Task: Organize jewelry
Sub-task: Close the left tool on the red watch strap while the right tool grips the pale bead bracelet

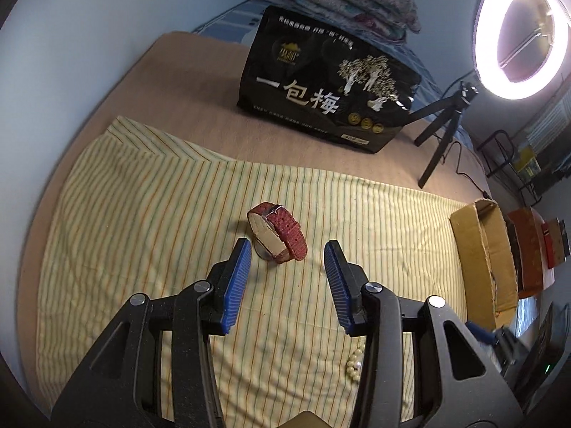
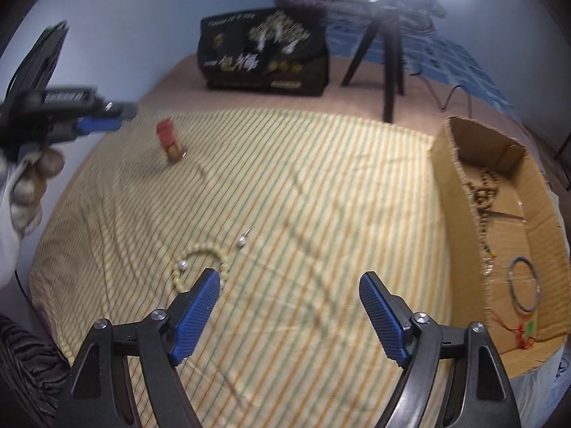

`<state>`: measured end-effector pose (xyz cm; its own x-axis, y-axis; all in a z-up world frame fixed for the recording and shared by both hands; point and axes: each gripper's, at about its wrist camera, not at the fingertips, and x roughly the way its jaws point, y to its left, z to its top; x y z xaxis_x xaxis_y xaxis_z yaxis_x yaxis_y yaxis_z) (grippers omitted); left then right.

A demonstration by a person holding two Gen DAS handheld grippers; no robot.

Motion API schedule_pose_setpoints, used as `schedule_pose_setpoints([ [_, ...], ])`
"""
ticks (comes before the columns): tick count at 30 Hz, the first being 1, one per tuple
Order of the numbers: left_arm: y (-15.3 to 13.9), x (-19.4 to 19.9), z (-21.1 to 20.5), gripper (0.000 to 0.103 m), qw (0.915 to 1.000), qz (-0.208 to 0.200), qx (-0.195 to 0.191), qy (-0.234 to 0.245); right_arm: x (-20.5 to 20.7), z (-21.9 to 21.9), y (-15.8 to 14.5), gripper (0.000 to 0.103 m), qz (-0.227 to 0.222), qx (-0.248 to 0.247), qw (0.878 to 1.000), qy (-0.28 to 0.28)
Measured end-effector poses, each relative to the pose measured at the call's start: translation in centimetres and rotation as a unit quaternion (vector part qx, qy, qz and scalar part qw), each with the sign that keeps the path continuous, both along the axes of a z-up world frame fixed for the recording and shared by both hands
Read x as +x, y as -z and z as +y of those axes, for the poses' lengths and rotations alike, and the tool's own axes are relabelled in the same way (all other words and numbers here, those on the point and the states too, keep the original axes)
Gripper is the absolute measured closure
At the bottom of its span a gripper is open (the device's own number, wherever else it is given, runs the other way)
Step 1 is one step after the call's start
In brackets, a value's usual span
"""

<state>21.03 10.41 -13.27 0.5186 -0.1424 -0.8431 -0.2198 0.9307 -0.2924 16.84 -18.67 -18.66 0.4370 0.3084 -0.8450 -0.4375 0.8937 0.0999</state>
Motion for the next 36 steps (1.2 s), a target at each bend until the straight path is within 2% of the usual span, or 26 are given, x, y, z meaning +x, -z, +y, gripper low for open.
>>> schedule_pose_setpoints([
  [4,1.0,1.2,-0.2,0.060,0.9998,0.015,-0.013,0.000,-0.1,1.1,1.5,0.031,0.026,0.002,1.000,-0.013],
  [14,2.7,3.6,-0.5,0.057,0.9992,0.037,-0.013,-0.012,0.2,2.8,3.7,0.047,0.063,0.000,0.997,-0.034],
  [16,3.1,4.0,-0.5,0.057,0.9990,0.042,-0.010,-0.014,0.4,3.0,4.0,0.052,0.070,0.000,0.997,-0.036],
  [20,4.0,4.8,-0.7,0.057,0.9985,0.053,-0.003,-0.016,0.5,3.1,4.2,0.054,0.071,0.003,0.997,-0.038],
  [22,4.5,5.1,-0.9,0.057,0.9981,0.059,0.001,-0.016,0.7,3.2,4.2,0.060,0.072,0.006,0.997,-0.037],
  [26,5.2,5.6,-1.2,0.057,0.9974,0.068,0.013,-0.018,1.2,3.6,4.2,0.063,0.074,0.008,0.997,-0.038],
  [30,5.4,5.8,-1.2,0.057,0.9974,0.069,0.009,-0.022,1.6,4.4,4.1,0.066,0.076,0.010,0.996,-0.044],
  [35,5.8,6.0,-1.4,0.057,0.9970,0.073,0.015,-0.020,1.4,5.8,4.3,0.070,0.059,-0.020,0.996,-0.058],
  [36,5.9,6.1,-1.5,0.057,0.9970,0.074,0.017,-0.019,1.3,6.1,4.4,0.073,0.055,-0.028,0.996,-0.062],
])
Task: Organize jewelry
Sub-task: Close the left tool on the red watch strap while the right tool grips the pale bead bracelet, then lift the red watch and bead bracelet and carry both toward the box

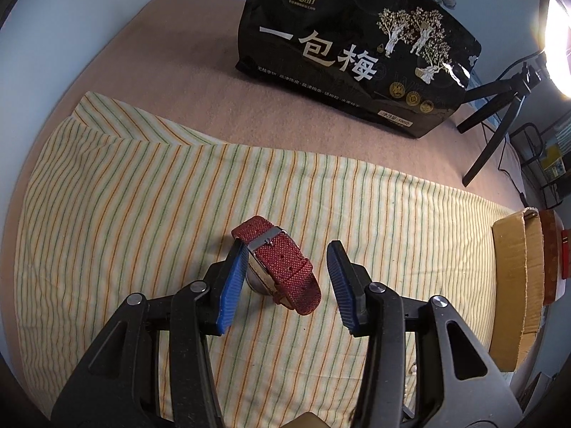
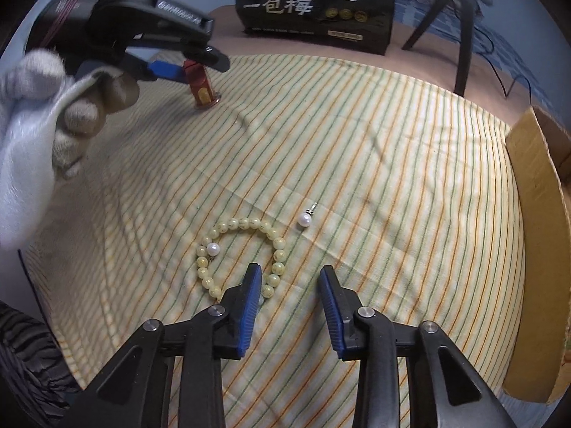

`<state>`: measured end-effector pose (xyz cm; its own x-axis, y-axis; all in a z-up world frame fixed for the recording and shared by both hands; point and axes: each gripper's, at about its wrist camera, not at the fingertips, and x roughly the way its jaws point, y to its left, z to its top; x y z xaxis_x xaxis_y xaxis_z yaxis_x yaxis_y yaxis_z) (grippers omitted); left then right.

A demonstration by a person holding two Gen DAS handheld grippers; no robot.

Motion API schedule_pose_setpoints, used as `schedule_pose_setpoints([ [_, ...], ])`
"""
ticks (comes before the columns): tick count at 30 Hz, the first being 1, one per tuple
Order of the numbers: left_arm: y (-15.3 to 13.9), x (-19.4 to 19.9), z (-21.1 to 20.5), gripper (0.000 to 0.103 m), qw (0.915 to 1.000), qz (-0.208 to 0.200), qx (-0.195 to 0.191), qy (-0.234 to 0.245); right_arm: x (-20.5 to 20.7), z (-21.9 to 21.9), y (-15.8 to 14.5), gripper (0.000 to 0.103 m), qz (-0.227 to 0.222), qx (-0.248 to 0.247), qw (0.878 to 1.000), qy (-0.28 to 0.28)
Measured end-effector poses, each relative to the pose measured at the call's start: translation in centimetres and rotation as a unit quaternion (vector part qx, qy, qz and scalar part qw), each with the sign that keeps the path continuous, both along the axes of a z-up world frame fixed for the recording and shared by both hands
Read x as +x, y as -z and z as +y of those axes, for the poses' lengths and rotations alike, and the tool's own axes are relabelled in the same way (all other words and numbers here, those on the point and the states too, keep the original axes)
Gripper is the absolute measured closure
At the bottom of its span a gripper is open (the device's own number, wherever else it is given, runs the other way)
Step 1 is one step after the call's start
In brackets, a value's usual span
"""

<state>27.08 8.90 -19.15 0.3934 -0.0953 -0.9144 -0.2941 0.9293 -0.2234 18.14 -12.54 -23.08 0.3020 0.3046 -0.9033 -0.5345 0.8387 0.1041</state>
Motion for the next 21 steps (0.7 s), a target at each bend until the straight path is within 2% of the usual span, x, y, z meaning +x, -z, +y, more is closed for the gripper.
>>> schedule_pose_setpoints([
  [5,0.1,0.1,-0.2,0.057,1.0000,0.001,0.005,0.006,-0.9,1.5,0.2,0.088,-0.025,-0.032,0.999,-0.020],
  [6,0.1,0.1,-0.2,0.061,1.0000,0.000,0.007,0.006,-1.0,1.7,0.1,0.094,-0.025,-0.030,0.999,-0.026],
  [7,0.1,0.2,-0.1,0.070,0.9999,0.000,0.010,0.004,-1.2,1.8,0.0,0.096,-0.025,-0.029,0.999,-0.028],
  [13,-0.5,-0.2,0.7,0.084,0.9999,-0.008,0.007,-0.001,-1.3,1.2,-0.5,0.098,-0.024,-0.010,0.999,-0.022],
  [21,-1.9,-1.0,1.7,0.084,0.9996,-0.026,0.010,-0.004,-1.3,1.1,-2.1,0.098,-0.030,0.029,0.999,-0.023],
])
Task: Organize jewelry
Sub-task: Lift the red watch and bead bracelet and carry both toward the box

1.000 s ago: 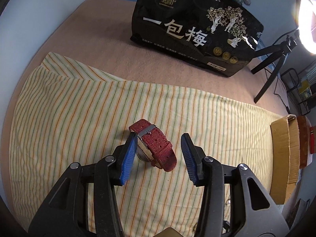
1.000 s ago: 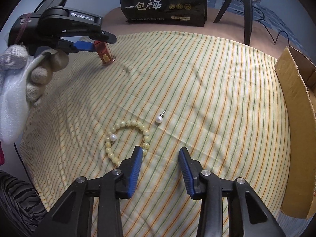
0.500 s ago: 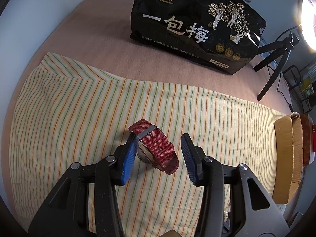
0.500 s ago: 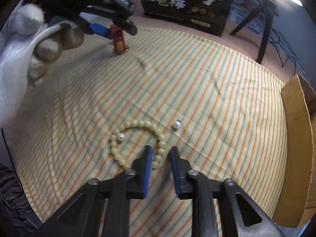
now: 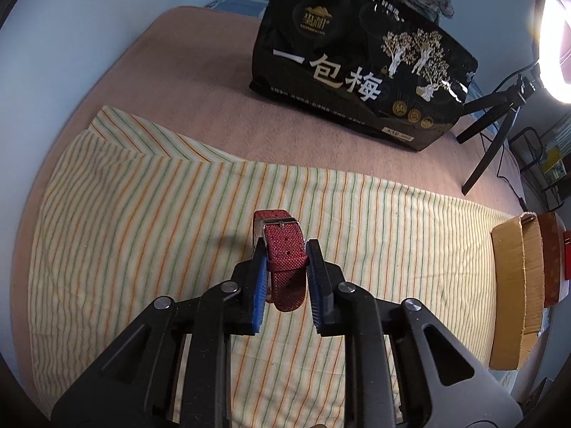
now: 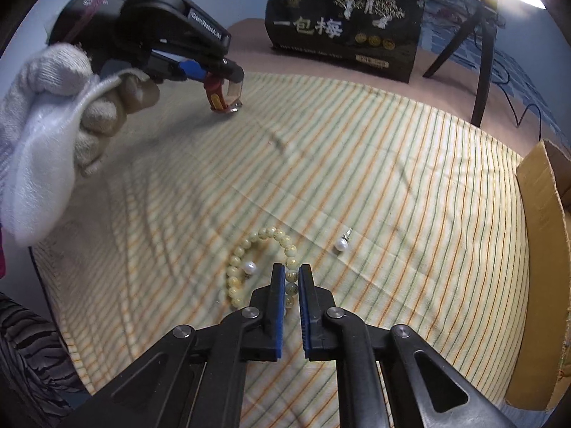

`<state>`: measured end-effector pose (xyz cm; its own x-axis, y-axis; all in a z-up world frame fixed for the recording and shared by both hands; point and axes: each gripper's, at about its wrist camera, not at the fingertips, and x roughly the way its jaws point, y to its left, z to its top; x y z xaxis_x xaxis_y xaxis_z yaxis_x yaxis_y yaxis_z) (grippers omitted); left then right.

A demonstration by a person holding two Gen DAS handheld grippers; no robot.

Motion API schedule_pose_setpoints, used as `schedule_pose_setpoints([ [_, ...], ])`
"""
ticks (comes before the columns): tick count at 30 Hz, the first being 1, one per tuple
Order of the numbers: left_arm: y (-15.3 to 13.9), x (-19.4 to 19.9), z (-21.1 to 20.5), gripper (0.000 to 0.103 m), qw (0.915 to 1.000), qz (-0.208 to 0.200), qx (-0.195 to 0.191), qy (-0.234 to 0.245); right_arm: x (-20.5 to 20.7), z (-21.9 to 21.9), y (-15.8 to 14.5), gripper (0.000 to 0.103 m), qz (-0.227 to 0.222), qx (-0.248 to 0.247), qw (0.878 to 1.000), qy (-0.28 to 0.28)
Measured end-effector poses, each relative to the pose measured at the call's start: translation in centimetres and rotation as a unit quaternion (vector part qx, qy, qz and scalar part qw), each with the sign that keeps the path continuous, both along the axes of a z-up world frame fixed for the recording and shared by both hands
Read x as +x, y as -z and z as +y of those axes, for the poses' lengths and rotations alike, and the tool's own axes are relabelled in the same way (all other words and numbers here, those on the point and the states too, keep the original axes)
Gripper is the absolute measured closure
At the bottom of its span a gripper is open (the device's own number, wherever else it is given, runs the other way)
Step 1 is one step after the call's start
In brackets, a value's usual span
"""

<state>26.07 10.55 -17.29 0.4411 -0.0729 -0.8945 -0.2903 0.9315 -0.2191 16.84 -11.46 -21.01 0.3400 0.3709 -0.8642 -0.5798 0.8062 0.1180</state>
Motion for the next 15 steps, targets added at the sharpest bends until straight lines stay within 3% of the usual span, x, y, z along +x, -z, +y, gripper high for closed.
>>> schedule_pose_setpoints([
  [15,-3.6,-1.9,-0.5,0.084,0.9988,-0.047,0.005,0.011,-1.8,-0.4,-3.4,0.098,-0.036,0.032,0.999,-0.004],
])
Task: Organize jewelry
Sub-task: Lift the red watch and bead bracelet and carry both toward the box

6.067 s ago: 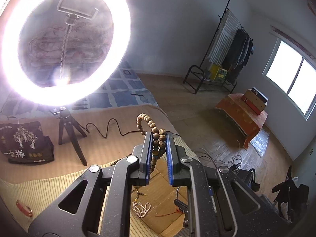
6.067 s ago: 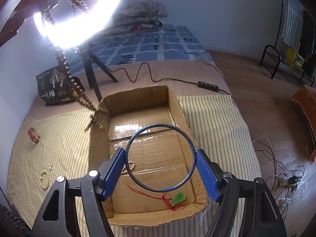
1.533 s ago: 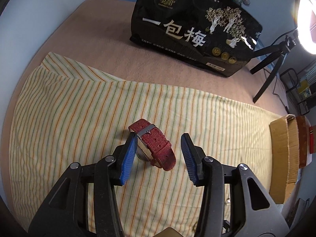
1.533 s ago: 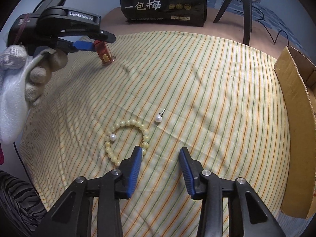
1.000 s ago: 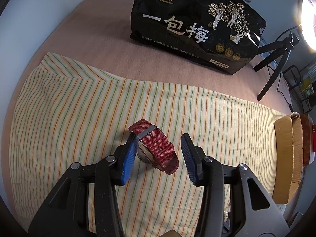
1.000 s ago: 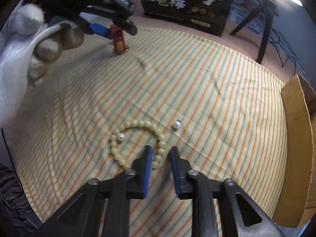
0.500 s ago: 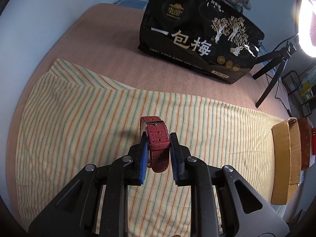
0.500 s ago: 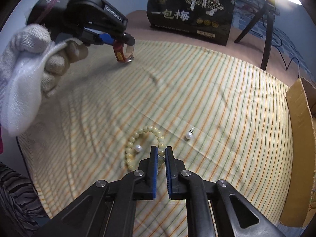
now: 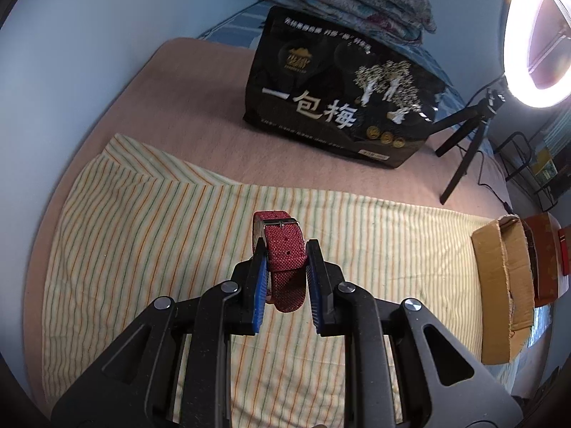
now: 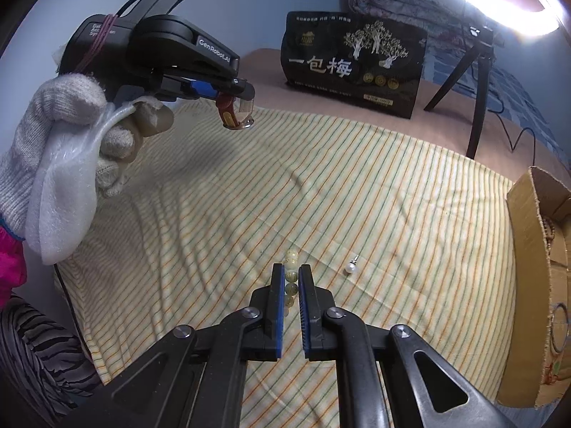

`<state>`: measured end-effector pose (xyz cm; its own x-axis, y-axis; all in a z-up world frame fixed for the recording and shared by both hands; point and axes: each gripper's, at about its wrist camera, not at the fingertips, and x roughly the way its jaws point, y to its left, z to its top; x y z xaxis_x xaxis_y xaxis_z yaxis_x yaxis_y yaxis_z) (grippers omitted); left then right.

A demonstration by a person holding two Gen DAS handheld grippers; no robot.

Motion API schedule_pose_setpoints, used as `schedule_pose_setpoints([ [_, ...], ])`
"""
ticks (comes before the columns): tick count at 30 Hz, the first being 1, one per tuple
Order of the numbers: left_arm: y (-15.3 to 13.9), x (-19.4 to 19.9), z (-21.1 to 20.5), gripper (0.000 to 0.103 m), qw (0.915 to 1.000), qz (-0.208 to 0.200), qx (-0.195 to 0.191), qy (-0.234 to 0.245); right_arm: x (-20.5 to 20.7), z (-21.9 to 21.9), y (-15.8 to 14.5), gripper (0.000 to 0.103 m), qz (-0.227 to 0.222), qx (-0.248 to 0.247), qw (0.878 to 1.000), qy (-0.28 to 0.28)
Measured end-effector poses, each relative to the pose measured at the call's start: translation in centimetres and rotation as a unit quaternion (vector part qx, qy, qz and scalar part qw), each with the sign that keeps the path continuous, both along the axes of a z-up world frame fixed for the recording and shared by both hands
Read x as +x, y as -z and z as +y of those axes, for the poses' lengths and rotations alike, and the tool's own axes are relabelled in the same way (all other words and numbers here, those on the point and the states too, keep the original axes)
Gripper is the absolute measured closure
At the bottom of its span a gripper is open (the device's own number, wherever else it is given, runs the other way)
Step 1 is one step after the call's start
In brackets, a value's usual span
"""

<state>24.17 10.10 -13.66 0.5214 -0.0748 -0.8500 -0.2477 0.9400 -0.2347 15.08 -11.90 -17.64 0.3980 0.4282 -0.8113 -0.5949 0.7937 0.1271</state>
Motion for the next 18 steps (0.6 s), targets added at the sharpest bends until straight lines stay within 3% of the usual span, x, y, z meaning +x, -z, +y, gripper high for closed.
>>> schedule_pose_setpoints([
  [18,-4.1,-1.9,-6.3,0.084,0.9962,-0.051,-0.005,0.070,-0.1,-5.3,-3.7,0.098,-0.040,0.024,0.998,0.051],
])
